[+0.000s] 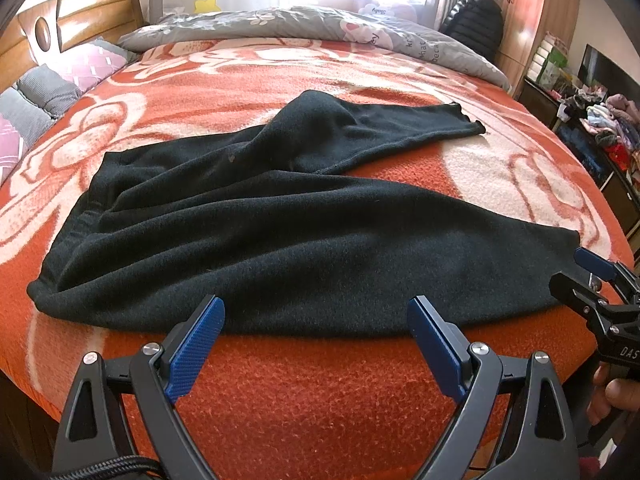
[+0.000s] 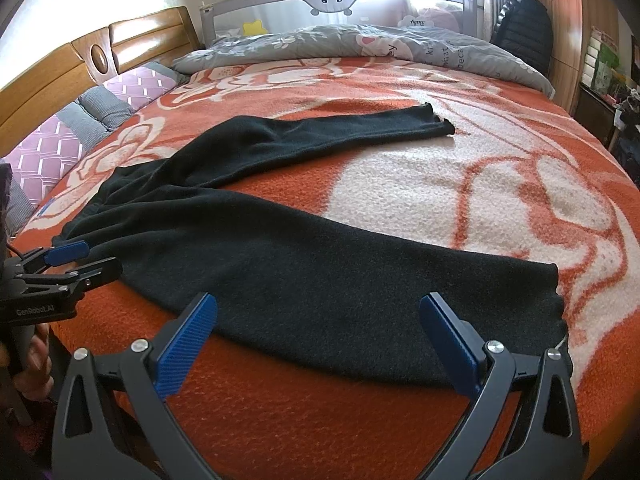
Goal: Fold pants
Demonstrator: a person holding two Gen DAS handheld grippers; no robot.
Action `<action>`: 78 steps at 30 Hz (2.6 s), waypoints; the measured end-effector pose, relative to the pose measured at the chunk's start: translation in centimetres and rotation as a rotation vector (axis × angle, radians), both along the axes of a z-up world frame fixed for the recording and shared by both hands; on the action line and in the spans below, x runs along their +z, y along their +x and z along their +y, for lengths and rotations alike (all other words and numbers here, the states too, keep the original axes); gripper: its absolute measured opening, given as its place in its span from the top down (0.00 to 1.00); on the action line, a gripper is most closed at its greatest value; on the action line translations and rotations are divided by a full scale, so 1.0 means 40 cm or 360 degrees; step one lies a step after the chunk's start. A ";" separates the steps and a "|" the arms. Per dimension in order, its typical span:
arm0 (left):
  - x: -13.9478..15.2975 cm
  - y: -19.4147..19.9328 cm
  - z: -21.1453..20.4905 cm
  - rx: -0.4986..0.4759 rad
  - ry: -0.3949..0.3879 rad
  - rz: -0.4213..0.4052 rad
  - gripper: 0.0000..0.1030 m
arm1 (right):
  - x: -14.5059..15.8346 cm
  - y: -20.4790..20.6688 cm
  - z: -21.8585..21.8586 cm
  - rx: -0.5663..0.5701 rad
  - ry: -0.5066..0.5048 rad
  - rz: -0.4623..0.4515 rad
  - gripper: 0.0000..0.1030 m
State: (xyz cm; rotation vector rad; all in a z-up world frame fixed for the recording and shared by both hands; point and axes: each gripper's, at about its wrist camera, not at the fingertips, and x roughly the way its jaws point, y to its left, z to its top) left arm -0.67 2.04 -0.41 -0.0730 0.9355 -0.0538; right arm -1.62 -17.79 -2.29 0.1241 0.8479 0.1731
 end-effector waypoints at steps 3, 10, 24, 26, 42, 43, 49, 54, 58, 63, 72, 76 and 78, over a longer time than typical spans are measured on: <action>-0.001 -0.001 -0.001 -0.0002 -0.0003 0.0004 0.09 | 0.001 0.000 0.000 -0.0001 0.0001 0.0000 0.02; 0.000 -0.001 0.000 -0.0001 -0.0009 0.0005 0.09 | 0.001 -0.001 -0.001 0.0001 0.0001 -0.0002 0.02; 0.022 -0.009 0.109 0.0184 -0.0144 0.0067 0.09 | 0.014 -0.056 -0.057 -0.0061 0.0091 0.0063 0.02; 0.022 -0.013 0.153 0.0248 -0.0197 0.0088 0.09 | 0.009 -0.075 -0.077 -0.0097 0.0102 0.0092 0.02; -0.050 -0.001 0.423 0.0674 -0.0612 0.0236 0.09 | -0.109 -0.104 -0.253 -0.0489 0.0554 0.0366 0.05; -0.061 0.005 0.439 0.0708 -0.0656 0.0259 0.09 | -0.121 -0.104 -0.269 -0.0538 0.0633 0.0385 0.06; -0.117 0.009 0.491 0.0827 -0.0849 0.0311 0.12 | -0.161 -0.111 -0.334 -0.0756 0.0962 0.0381 0.17; -0.124 0.042 0.508 0.0865 -0.0888 0.0270 0.40 | -0.154 -0.107 -0.342 -0.0810 0.0893 0.0372 0.39; -0.141 0.055 0.520 0.0877 -0.0939 0.0296 0.77 | -0.147 -0.115 -0.363 -0.0825 0.0880 0.0340 0.91; -0.118 0.037 0.513 0.0833 -0.0908 0.0238 0.89 | -0.129 -0.132 -0.389 -0.0796 0.0846 0.0266 0.94; -0.028 0.010 0.446 0.0606 -0.0606 0.0214 0.95 | -0.022 -0.131 -0.443 -0.0732 0.0727 0.0122 0.94; -0.086 -0.007 0.456 0.0616 -0.0570 0.0313 0.95 | -0.091 -0.124 -0.445 -0.0758 0.0704 0.0280 0.94; -0.110 -0.013 0.457 0.0593 -0.0547 0.0347 0.93 | -0.115 -0.131 -0.439 -0.0780 0.0711 0.0338 0.94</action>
